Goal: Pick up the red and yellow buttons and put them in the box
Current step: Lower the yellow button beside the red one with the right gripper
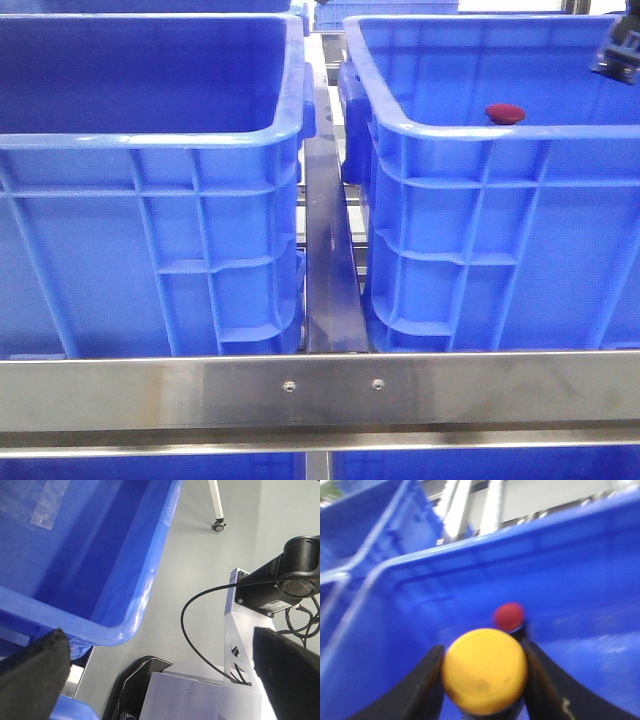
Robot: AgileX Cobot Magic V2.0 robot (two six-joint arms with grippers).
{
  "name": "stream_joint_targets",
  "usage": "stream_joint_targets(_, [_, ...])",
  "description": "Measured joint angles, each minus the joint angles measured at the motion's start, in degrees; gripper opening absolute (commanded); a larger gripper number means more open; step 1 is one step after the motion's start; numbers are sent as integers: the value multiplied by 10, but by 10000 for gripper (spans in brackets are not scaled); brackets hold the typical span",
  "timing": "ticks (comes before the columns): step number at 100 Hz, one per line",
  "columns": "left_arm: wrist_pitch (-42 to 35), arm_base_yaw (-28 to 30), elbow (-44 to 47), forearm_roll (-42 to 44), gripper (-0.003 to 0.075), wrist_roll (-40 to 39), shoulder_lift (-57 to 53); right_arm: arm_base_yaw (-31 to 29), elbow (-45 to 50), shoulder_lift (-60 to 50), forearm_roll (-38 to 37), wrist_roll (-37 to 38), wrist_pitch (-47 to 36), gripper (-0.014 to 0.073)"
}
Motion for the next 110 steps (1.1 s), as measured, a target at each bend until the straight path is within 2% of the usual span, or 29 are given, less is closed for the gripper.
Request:
stream_joint_targets(18, [1, 0, 0, 0, 692, 0, 0, 0, -54, 67, 4, -45, -28, 287])
stream_joint_targets(69, [1, 0, 0, 0, 692, 0, 0, 0, -232, 318, 7, -53, -3, 287])
stream_joint_targets(110, [1, 0, 0, 0, 692, 0, 0, 0, -307, 403, 7, -55, 2, 287])
